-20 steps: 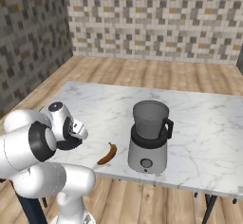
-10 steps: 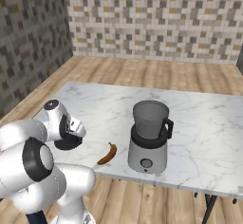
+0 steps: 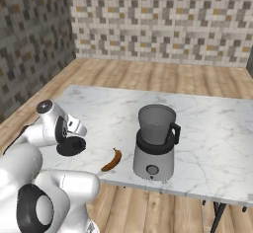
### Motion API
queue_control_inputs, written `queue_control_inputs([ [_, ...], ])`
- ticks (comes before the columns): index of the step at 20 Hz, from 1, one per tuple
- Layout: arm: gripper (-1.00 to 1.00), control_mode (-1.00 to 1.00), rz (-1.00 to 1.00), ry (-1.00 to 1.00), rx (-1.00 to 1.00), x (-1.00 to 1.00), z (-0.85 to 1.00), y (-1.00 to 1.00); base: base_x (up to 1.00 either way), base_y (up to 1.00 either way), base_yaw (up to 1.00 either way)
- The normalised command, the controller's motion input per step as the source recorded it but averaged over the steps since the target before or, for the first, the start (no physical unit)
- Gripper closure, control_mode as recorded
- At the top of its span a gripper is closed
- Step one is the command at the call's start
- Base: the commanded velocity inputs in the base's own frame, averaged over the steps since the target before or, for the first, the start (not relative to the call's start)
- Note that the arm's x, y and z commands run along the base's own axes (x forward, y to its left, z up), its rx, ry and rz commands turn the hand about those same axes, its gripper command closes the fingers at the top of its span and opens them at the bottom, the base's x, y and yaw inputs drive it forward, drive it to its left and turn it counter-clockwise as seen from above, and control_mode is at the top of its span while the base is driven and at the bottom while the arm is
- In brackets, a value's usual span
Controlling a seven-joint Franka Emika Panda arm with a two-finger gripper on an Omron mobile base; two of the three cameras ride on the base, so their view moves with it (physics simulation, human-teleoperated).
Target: Open the blender lid, put the banana in the blender, close the lid, and start the blender.
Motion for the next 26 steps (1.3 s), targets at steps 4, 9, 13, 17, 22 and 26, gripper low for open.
queue_control_inputs([
  [4, -1.00, -1.00, 0.00, -0.04, 0.00, -0.18, 0.38, -0.32, 0.00, 0.00, 0.00],
  [9, -1.00, -1.00, -0.02, 0.00, 0.00, -0.08, 0.17, -0.70, 0.00, 0.00, 0.00],
  [13, -1.00, -1.00, -0.03, 0.00, 0.00, 0.00, 0.00, -0.82, 0.00, 0.00, 0.00],
  [17, -1.00, -1.00, -0.02, 0.00, 0.00, 0.00, -0.04, -0.69, 0.00, 0.00, 0.00],
  [22, -1.00, -1.00, -0.02, 0.01, 0.00, 0.00, -0.26, -0.55, 0.00, 0.00, 0.00],
  [26, -1.00, -1.00, -0.01, 0.02, 0.00, 0.00, -0.42, -0.26, 0.00, 0.00, 0.00],
])
